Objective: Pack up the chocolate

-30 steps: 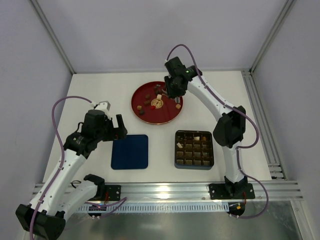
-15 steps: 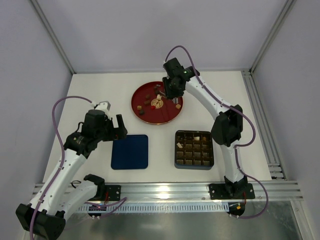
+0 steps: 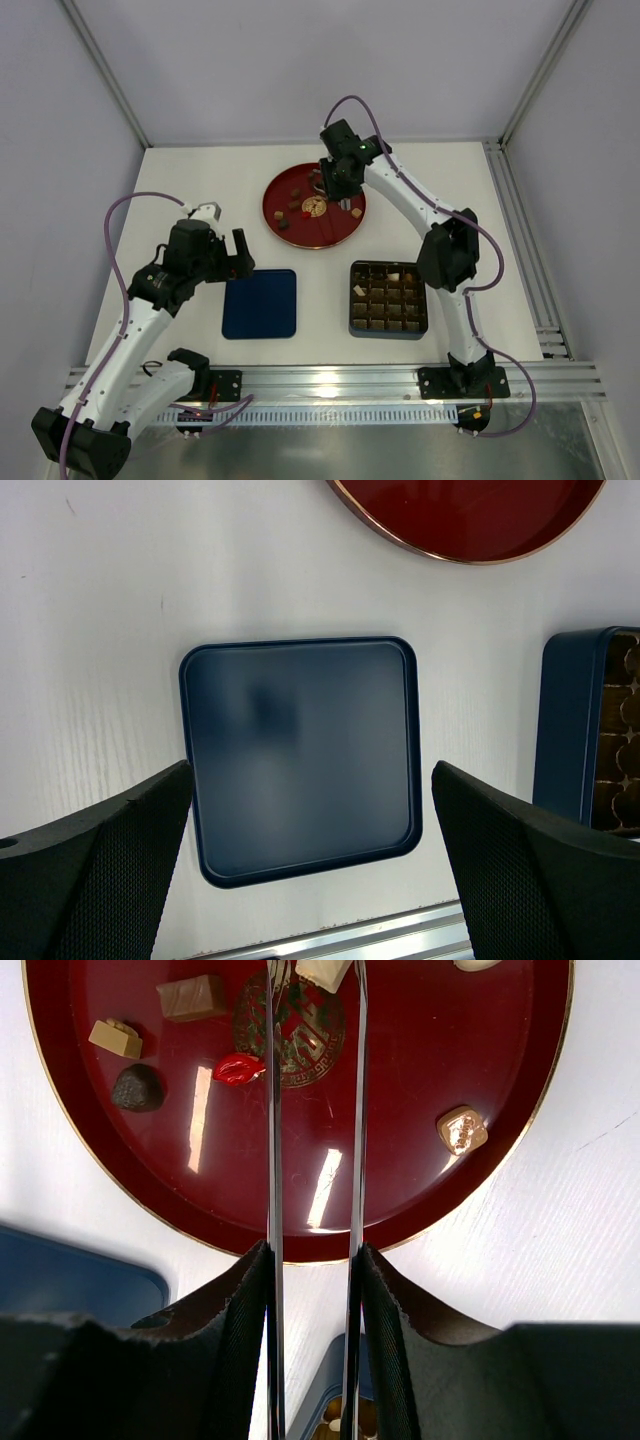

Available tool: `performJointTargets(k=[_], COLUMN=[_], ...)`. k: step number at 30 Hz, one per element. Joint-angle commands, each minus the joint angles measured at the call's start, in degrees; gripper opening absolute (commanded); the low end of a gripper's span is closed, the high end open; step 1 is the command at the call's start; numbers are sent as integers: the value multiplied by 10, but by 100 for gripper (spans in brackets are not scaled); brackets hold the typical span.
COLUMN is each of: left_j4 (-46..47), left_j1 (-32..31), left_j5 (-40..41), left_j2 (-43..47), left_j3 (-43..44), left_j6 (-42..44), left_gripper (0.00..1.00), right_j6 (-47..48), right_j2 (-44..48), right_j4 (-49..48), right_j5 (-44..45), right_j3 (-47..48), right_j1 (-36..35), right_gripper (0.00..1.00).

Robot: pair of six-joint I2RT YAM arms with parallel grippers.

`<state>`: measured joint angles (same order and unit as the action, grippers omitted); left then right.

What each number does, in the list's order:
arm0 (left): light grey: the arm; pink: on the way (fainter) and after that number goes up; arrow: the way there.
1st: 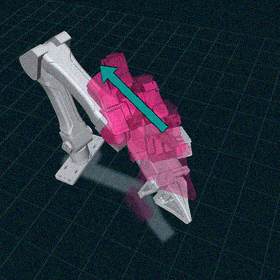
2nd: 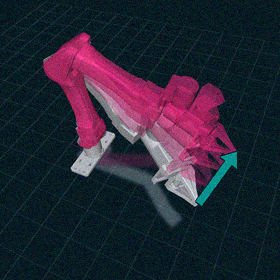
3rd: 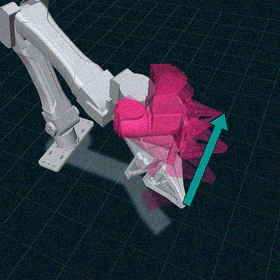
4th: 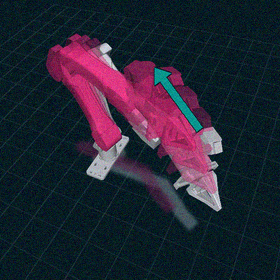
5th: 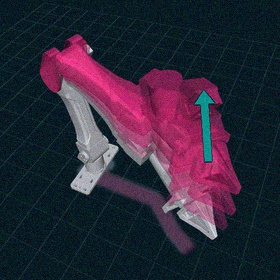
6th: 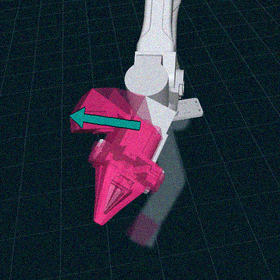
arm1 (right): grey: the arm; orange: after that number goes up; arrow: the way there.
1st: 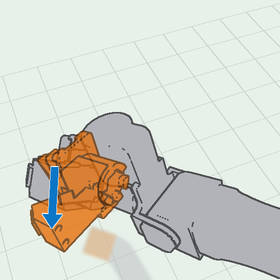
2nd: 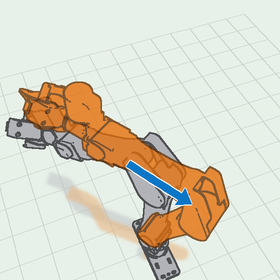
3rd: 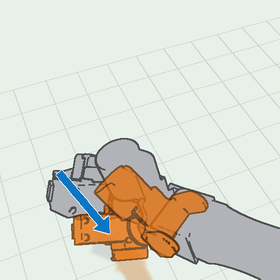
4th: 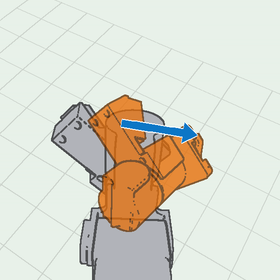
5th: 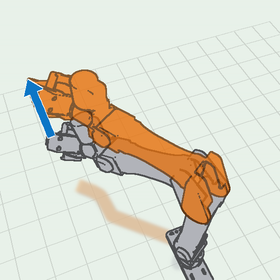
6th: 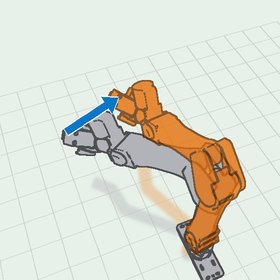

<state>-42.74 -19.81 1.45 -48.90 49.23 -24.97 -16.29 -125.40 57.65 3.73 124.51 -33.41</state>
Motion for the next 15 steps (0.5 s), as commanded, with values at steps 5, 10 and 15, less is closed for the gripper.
performJointTargets(k=[5, 10, 15], left_j4=[7, 8, 8], left_j1=[-2, -1, -2], left_j5=[-2, -1, -2], left_j2=[5, 4, 6], left_j3=[2, 1, 1], left_j6=[9, 9, 9], left_gripper=[100, 100, 100], right_j6=[-10, -13, -15], right_j2=[-5, -7, -12], right_j4=[-2, -2, -3], right_j5=[20, 27, 26], right_j3=[27, 28, 30], right_j1=[-8, -10, -15], right_gripper=[42, 42, 41])
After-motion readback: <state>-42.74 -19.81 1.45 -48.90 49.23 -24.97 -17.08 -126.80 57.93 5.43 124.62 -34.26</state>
